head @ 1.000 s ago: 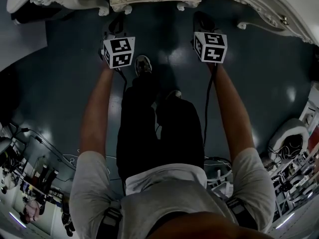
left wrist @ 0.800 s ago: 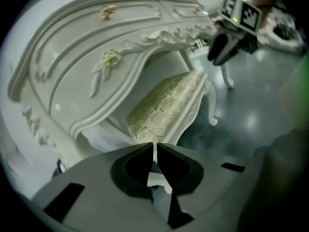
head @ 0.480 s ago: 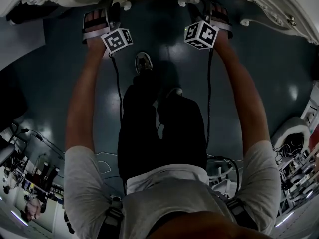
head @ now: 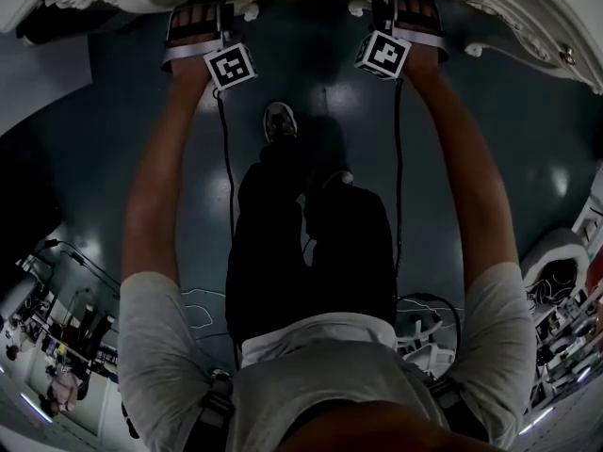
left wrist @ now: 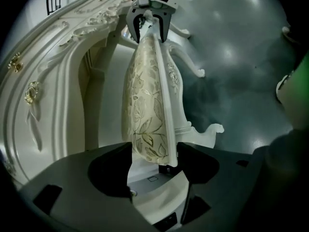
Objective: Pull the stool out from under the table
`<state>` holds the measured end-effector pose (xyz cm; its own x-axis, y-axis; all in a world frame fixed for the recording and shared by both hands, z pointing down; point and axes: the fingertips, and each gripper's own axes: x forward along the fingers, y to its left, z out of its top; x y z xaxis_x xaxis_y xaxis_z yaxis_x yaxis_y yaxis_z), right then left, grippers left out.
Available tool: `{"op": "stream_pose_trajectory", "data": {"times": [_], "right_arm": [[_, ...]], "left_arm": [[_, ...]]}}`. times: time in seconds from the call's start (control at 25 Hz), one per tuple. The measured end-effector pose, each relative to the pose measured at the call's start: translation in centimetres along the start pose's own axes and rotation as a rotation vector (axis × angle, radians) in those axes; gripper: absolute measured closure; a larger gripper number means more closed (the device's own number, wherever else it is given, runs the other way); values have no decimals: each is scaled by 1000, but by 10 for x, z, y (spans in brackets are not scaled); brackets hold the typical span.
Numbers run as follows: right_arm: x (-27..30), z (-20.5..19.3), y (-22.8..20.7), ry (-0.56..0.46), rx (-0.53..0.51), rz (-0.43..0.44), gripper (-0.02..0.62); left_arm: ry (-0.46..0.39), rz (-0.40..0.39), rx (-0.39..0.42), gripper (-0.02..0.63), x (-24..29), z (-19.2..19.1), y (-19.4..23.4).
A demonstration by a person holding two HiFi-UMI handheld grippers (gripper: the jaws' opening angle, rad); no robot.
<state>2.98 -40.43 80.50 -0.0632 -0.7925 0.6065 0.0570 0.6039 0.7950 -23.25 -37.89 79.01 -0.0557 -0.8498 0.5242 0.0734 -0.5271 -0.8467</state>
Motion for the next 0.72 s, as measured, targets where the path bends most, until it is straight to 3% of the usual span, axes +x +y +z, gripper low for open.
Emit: {"op": "stream_pose_trajectory", "data": {"times": [0.08,0.28,0.72], "right_arm": [[-1,1,-1,0,4,-5,282],[0,1,-3,0,9,9,298],[-14,1,4,17,-4,57,358]], "left_arm": [[-7,1,4,316,0,-2,0],[-73,-88,-216,324,5,-3,-6],[-92,-145,-161,396,-3,-4,-9]]}}
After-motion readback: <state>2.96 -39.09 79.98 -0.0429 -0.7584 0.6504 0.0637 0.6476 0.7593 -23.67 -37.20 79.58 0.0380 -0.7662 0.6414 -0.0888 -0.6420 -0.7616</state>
